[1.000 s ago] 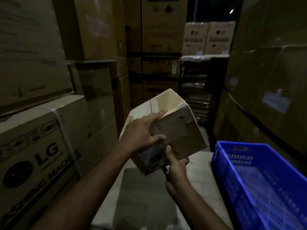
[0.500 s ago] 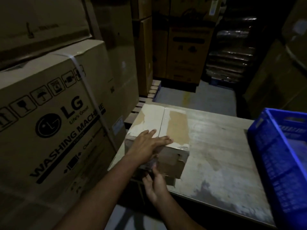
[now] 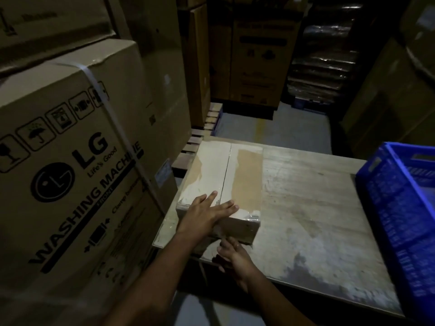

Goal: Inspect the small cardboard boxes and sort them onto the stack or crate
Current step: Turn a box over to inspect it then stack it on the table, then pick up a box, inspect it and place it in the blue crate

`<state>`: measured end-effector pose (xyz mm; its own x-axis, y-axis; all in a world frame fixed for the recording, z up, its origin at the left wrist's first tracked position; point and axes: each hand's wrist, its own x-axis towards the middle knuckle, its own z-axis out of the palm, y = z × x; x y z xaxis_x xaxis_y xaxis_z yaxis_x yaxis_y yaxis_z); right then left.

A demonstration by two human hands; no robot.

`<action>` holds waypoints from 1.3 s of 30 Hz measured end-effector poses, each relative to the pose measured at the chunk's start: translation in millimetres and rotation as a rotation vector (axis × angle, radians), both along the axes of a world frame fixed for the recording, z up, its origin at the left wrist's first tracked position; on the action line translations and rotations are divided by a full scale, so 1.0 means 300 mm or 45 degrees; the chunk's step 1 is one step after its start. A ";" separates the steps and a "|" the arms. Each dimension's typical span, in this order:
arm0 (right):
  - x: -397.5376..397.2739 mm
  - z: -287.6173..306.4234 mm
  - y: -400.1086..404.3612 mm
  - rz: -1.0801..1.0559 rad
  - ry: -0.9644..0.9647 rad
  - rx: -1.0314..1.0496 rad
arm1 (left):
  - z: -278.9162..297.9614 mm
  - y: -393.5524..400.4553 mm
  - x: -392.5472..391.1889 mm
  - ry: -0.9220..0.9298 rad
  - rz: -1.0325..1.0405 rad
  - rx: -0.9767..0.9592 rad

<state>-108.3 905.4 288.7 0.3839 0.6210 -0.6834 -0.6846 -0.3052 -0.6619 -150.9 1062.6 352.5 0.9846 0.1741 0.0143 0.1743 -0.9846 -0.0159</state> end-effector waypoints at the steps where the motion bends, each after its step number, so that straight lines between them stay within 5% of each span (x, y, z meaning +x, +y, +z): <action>1: 0.006 0.002 -0.005 -0.010 -0.012 0.010 | -0.003 0.001 0.002 0.000 -0.004 -0.003; 10: 0.021 0.162 -0.033 -0.043 -0.324 0.079 | 0.048 0.010 0.018 0.039 0.078 -0.243; 19: 0.309 0.787 -0.204 -0.505 -0.826 0.418 | 0.506 -0.119 0.214 -0.570 0.264 -1.263; 23: 0.378 0.990 -0.477 -0.783 -0.953 0.513 | 0.701 -0.348 0.360 -0.606 0.132 -1.695; 30: 0.333 1.019 -1.181 -1.345 -1.147 0.249 | 0.802 -0.966 0.555 -0.248 -0.258 -1.999; 39: -0.002 0.680 -2.176 -2.033 -0.886 -0.254 | 0.506 -2.101 0.632 0.597 -0.587 -1.921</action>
